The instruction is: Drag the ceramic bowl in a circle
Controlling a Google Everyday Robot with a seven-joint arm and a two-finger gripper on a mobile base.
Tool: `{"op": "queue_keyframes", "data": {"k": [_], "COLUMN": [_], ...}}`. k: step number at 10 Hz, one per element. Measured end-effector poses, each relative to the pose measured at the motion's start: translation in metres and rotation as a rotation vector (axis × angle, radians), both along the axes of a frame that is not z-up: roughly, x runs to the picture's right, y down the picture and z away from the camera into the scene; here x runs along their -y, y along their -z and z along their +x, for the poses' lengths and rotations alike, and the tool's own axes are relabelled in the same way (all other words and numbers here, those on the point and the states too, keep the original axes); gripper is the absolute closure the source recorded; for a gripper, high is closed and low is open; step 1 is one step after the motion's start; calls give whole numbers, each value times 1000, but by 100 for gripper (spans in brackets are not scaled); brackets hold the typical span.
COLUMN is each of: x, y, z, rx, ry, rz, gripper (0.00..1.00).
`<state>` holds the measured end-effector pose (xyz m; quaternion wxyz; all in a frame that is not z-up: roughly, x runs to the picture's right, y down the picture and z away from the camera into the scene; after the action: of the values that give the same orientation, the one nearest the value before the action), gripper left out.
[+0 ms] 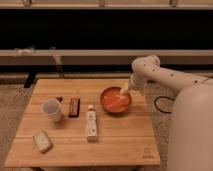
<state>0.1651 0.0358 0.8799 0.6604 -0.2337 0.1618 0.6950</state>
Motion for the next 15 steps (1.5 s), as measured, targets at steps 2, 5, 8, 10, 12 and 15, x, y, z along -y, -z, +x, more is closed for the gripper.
{"op": "queue_keyframes", "data": {"k": [2, 5, 8, 10, 12, 15], "x": [-9, -26, -35, -41, -45, -45], "y": [-17, -38, -49, -53, -55, -54], "z": [-1, -3, -1, -3, 2, 19], "rx": [7, 1, -19, -23, -34, -66], "ry": [-11, -9, -7, 1, 4, -8], "rz": [-26, -63, -84, -97, -111, -118], "gripper": [20, 20, 21, 37, 57, 87]}}
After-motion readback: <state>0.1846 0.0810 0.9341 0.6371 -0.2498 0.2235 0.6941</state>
